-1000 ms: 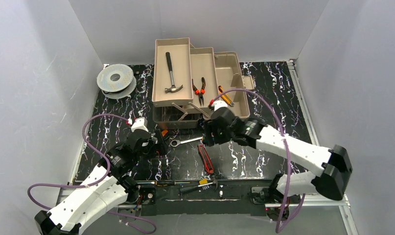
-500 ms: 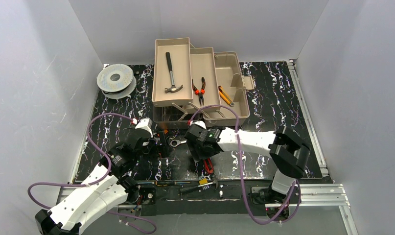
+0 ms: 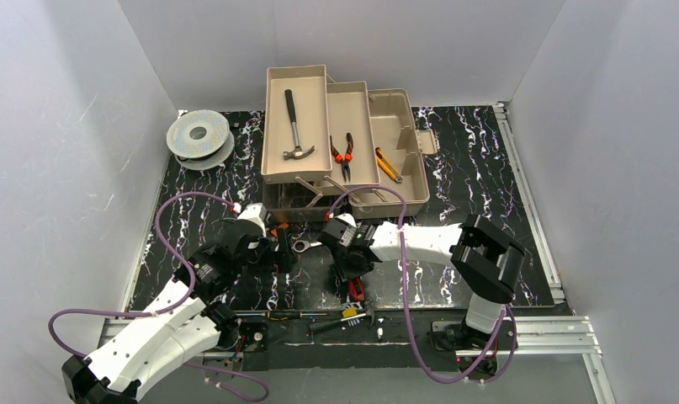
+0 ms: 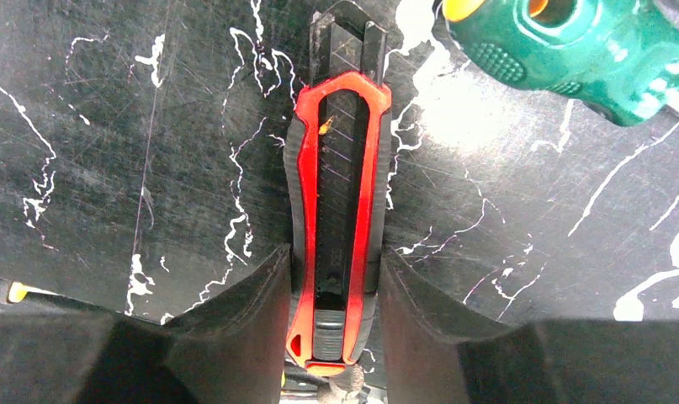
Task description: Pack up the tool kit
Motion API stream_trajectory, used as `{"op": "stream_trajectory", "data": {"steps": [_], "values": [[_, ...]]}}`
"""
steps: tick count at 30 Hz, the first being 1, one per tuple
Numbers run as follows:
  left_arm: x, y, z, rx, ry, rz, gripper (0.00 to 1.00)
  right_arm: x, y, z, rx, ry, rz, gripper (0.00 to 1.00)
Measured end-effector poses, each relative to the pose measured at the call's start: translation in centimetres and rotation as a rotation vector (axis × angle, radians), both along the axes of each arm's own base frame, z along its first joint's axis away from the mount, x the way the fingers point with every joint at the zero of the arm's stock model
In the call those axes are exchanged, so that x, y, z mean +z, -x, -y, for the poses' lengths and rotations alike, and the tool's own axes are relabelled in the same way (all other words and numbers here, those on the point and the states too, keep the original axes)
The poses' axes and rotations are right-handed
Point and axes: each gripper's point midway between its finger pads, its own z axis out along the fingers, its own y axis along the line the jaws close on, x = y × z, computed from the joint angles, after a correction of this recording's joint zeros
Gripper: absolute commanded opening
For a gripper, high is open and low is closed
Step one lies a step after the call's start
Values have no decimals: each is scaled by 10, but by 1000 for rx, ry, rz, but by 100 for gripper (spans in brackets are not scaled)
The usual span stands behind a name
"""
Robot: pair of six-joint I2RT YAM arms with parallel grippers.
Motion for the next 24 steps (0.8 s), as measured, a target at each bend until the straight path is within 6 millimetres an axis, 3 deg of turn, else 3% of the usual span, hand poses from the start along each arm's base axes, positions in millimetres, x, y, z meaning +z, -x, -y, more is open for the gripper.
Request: {"op": "stream_trajectory", "data": {"steps": [5,10,13,19,24], "values": [[-2,1,1,-17,-10,-11,98,1,-1,0,-3,0,6,26],[-2,2,2,-27,-10,-11,98,12,-8,3,-7,-15,60,25],[-2,1,2,-29,-9,-9,98,39,-15,4,4,-89,140,21],[-1,1,3,-32,-5,-9,98,115,-36,7,25,-299,373,18],[-2,1,3,-30,-7,-11,98,158,-69,25,-15,-330,527,18]]}}
